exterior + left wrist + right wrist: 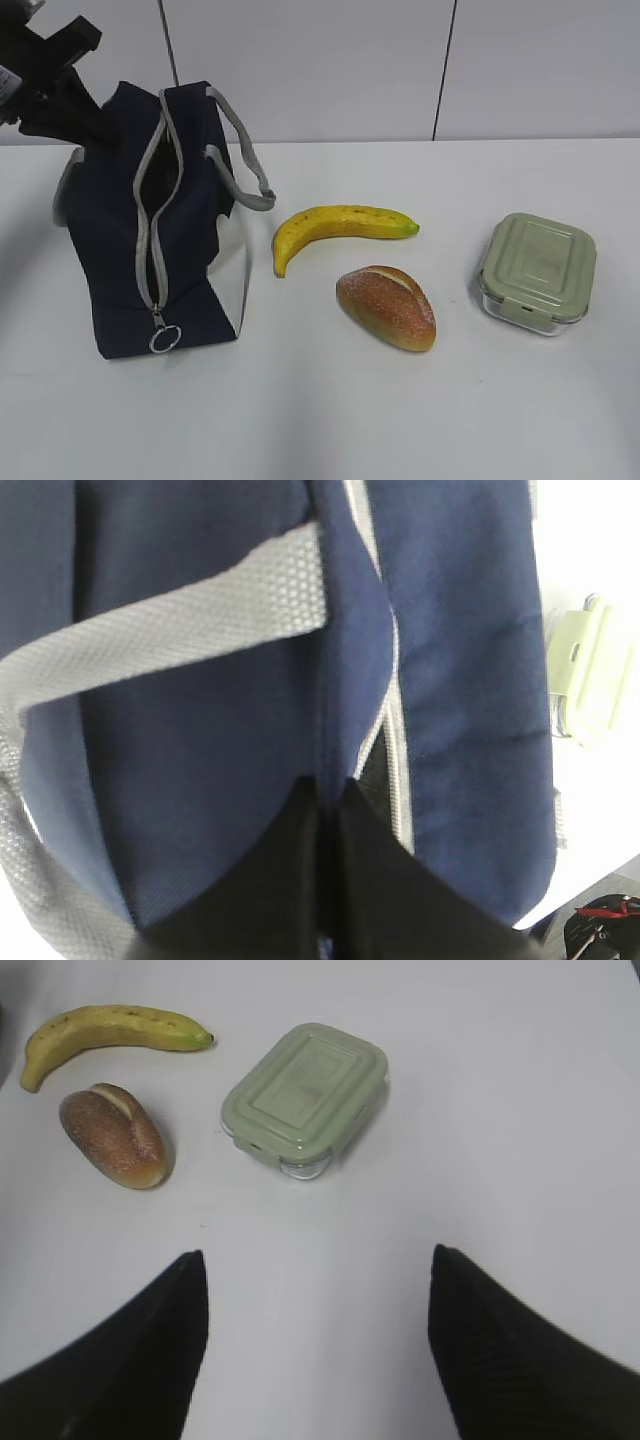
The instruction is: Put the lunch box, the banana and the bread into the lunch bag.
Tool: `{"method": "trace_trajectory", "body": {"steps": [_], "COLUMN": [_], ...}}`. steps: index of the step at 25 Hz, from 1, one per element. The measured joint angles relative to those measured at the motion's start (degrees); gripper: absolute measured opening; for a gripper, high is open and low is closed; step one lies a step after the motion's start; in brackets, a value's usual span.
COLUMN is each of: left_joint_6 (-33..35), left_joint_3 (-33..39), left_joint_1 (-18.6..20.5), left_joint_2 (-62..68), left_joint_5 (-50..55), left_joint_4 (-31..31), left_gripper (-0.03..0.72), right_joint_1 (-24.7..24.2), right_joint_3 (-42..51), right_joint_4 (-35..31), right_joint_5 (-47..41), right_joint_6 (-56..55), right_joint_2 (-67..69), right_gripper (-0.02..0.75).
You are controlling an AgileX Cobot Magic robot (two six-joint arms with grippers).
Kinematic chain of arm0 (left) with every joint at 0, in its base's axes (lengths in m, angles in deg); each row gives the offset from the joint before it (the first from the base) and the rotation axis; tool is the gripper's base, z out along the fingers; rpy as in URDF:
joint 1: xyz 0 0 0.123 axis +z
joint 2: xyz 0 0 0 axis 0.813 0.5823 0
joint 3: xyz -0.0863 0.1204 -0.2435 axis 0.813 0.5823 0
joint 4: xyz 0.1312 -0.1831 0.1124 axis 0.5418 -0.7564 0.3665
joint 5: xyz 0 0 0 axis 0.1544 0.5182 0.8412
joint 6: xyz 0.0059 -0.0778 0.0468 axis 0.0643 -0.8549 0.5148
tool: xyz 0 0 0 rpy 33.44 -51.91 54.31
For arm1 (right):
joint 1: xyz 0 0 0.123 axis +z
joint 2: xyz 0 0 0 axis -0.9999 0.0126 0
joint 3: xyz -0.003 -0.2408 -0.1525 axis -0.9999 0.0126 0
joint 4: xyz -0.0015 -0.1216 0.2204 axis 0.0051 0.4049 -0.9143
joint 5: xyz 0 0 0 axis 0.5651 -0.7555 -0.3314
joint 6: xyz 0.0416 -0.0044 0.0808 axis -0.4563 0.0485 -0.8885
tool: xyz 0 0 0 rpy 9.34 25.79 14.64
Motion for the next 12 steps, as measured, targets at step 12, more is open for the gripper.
{"method": "trace_trajectory", "body": {"steps": [12], "left_joint_6": [0.26], "left_joint_3": [0.00], "left_joint_1": [0.00], "left_joint_2": [0.00], "left_joint_5": [0.23], "left_joint_4": [0.00], "left_gripper": [-0.002], "right_joint_1": [0.00], "right_joint_3": [-6.98], "right_joint_4": [-7.10], "right_joint_5": [4.69], "right_joint_6": [0.00], "right_joint_2": [31.16], "right_gripper": [0.510]}}
